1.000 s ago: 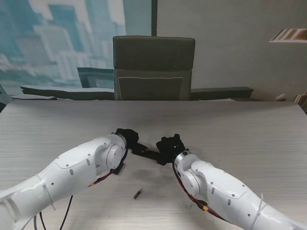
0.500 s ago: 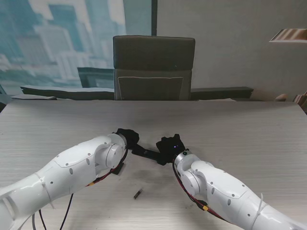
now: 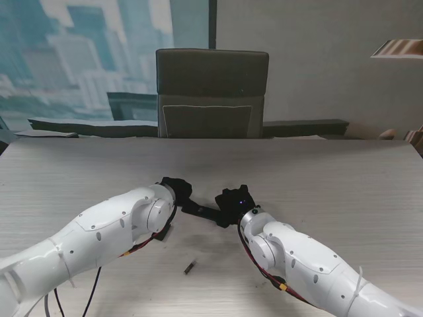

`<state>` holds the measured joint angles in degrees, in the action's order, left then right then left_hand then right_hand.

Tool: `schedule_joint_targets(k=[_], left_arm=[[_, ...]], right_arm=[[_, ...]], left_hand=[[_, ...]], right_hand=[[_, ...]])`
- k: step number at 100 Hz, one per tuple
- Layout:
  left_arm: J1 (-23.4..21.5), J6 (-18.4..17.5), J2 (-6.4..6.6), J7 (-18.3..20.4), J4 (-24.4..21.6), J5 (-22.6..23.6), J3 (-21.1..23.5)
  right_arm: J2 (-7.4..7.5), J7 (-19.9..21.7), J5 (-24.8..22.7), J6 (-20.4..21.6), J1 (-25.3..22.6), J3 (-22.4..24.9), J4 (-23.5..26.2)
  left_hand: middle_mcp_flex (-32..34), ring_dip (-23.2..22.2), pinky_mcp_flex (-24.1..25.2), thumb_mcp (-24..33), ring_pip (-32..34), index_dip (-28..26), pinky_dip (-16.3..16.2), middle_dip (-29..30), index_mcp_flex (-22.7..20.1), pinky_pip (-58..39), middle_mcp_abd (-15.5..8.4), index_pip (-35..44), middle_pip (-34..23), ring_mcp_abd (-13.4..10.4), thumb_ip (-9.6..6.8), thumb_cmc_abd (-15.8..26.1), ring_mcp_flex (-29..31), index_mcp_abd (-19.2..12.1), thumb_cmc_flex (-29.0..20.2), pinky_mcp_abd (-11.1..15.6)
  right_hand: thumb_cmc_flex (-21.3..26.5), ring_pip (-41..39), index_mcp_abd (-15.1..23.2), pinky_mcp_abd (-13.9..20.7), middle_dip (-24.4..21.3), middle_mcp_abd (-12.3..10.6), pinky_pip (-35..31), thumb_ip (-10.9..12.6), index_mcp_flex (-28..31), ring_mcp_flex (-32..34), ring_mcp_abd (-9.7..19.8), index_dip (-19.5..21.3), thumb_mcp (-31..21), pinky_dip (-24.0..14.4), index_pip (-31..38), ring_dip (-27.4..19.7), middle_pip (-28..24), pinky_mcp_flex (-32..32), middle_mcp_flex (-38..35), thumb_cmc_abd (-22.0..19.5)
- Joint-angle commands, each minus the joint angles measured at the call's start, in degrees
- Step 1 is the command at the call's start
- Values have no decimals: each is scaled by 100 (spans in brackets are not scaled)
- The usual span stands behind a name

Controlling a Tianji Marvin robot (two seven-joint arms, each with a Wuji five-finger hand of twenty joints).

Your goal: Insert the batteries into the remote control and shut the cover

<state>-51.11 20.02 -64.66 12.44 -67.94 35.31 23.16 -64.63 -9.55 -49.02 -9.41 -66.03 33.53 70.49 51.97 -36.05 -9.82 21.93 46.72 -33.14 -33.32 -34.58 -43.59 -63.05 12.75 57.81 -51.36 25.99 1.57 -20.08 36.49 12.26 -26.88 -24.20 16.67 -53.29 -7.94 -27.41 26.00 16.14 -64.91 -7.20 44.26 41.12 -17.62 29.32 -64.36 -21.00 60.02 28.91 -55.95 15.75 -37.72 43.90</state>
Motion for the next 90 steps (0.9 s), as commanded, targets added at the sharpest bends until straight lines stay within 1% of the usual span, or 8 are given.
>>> schedule_joint_targets(k=[1, 13, 19, 21, 39, 47, 69, 90], left_arm=[[-230, 22, -8, 250, 195, -103, -161], [-222, 51, -13, 261, 204, -126, -173], [-225, 74, -19, 257, 211, -138, -172], [-223, 82, -19, 260, 212, -142, -175], [-204, 141, -32, 271, 239, -176, -209], [-181, 149, -49, 275, 282, -211, -241], [-144, 197, -110, 226, 409, -288, -299], [-141, 266, -151, 222, 504, -423, -280]], right_arm=[[11, 152, 4, -3, -125, -38, -62], [12, 150, -1, -6, -130, -33, -60], [12, 150, 1, -7, -130, -34, -61], [11, 150, 2, -6, -130, -34, -61], [10, 149, 6, -4, -127, -40, -67], [11, 150, 2, -7, -130, -39, -63], [12, 152, 0, -9, -132, -38, -60], [20, 181, -5, -12, -140, -36, -42]], left_hand=[[-305, 572, 133, 567, -892, 368, 121, 619, 226, 193, -467, -662, 1082, -521, -156, 105, -104, -629, -90, 327], [-278, 575, 127, 936, -876, 357, 121, 622, 216, 190, -484, -634, 1065, -537, -272, 112, -77, -648, -191, 339], [-266, 578, 127, 1128, -865, 483, 121, 627, 222, 191, -482, -630, 1055, -522, -235, -39, -64, -684, -342, 339], [-256, 584, 127, 1197, -862, 653, 121, 635, 247, 191, -490, -523, 1056, -540, -122, -105, -51, -722, -458, 339], [-209, 593, 113, 1392, -837, 931, 119, 645, 332, 183, -527, -230, 1026, -571, -56, -452, 6, -864, -1017, 353], [-180, 601, 113, 1392, -829, 1017, 119, 654, 374, 183, -541, -93, 1014, -587, 51, -575, 39, -905, -1320, 353], [-56, 612, 64, 1471, -788, 1140, 120, 610, 349, 173, -557, 66, 1014, -613, 183, -592, 124, -956, -1855, 396], [-10, 629, 92, 1737, -780, 1249, 119, 471, 318, 172, -478, -105, 1212, -573, 205, -534, 77, -799, -2024, 408]], right_hand=[[89, 42, 404, -168, 20, 149, -145, 92, 196, 58, -59, -181, -85, -40, -253, -24, -18, 11, 3, -96], [85, 42, 401, -168, 20, 148, -145, 91, 191, 54, -65, -182, -76, -40, -256, -24, -18, 11, 5, -100], [82, 43, 402, -168, 20, 148, -145, 92, 189, 54, -61, -182, -75, -40, -256, -24, -17, 11, 7, -104], [86, 41, 399, -168, 20, 150, -145, 92, 190, 58, -64, -183, -77, -40, -256, -24, -18, 11, 7, -103], [73, 39, 399, -162, 21, 148, -143, 93, 174, 54, -59, -185, -68, -40, -262, -22, -18, 5, 11, -108], [68, 40, 399, -158, 22, 147, -144, 94, 172, 53, -60, -184, -67, -40, -262, -22, -21, 6, 9, -112], [52, 41, 399, -159, 21, 146, -146, 94, 166, 50, -65, -184, -59, -42, -260, -23, -19, 5, 12, -110], [25, 42, 389, -162, 20, 147, -145, 89, 133, 51, -59, -189, -35, -41, -275, -23, -18, 3, 13, -116]])
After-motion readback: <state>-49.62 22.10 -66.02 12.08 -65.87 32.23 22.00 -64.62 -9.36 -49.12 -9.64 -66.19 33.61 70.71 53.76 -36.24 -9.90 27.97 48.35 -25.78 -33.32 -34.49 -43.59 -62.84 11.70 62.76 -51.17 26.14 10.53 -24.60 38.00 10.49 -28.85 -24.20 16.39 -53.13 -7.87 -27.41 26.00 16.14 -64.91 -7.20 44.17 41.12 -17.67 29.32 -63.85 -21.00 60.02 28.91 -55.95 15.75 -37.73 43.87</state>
